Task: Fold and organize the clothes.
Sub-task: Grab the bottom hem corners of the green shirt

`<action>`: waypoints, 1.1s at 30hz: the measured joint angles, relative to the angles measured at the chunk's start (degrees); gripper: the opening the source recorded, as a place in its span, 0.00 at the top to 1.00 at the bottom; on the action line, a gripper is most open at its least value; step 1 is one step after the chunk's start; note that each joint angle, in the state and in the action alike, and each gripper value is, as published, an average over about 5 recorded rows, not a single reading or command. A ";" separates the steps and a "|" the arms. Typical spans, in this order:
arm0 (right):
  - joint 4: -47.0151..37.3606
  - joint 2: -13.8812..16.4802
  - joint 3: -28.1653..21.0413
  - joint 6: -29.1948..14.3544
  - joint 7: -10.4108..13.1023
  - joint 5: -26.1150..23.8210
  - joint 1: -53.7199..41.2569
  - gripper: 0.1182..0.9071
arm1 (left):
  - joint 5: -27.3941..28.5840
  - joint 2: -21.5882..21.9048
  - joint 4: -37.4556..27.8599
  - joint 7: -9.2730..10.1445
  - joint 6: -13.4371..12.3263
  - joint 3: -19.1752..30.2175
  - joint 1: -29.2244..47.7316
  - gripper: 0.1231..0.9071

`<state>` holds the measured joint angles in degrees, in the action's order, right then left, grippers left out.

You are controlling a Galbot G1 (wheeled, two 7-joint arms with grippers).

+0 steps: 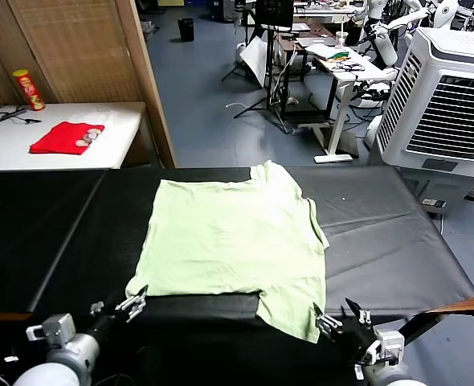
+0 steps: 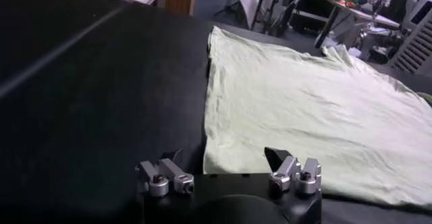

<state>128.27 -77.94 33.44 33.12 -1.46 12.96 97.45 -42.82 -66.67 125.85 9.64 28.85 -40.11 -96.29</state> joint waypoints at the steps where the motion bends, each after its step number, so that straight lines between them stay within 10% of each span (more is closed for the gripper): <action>1: -0.12 -0.07 -0.14 -0.06 0.07 -0.08 -0.02 0.14 | 0.16 -0.04 -0.05 -0.18 0.09 0.02 0.06 0.14; 11: -1.64 -0.73 -1.42 -0.63 0.85 -1.78 -0.37 0.37 | 1.15 -0.63 -2.01 -0.31 -0.91 0.52 0.47 0.21; 20: -1.45 -1.29 -1.97 -0.81 1.29 -2.58 0.41 0.95 | 2.28 -1.07 -2.82 -0.55 -1.74 1.03 -0.20 0.83; 23: -0.30 -1.32 -1.40 -0.41 2.00 -2.62 1.29 1.00 | 2.78 -1.27 -2.70 -0.58 -2.07 1.09 -0.66 0.97; 33: 5.77 -0.76 1.55 -2.31 2.42 0.62 4.28 1.00 | 3.23 -1.43 2.89 -0.19 -3.61 -1.33 -6.67 1.00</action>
<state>134.04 -78.70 34.99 30.80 0.97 13.58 101.73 -39.59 -68.10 128.74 9.45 25.24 -41.44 -102.96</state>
